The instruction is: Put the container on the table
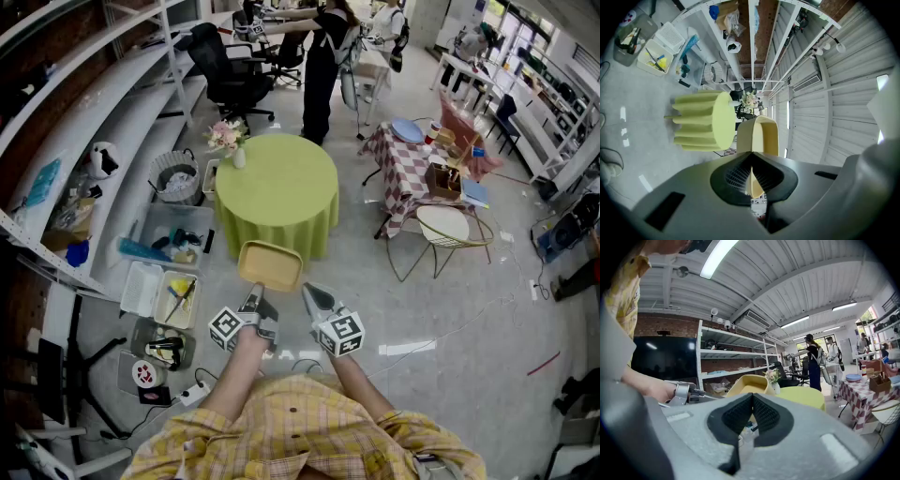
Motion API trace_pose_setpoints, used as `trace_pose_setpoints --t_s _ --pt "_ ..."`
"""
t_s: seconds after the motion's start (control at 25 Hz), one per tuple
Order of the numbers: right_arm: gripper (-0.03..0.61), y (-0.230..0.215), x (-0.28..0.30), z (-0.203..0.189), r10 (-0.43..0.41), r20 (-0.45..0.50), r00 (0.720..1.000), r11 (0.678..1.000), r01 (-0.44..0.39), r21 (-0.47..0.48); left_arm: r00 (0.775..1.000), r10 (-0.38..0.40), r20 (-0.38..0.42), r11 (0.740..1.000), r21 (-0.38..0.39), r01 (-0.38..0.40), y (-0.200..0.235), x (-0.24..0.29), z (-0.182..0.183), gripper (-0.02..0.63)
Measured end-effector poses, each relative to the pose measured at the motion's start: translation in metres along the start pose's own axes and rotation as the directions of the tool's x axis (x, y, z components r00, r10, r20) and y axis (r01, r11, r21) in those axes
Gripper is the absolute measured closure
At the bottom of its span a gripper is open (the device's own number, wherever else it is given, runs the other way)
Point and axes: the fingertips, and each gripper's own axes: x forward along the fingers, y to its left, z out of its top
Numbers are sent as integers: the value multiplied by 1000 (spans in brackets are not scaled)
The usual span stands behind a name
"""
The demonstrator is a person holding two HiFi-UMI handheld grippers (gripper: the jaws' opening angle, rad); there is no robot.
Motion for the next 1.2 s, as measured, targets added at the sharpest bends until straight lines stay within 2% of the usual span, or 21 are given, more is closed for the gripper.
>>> trace_pose_setpoints --t_s 0.48,1.2 --pt "580 -7 3 1 0 6 1000 1000 0 -16 1000 5 1 1000 -6 -5 3 8 -2 597" --pt "580 -32 -24 -1 64 23 998 998 -64 0 998 4 66 1000 -17 -3 3 4 -40 597"
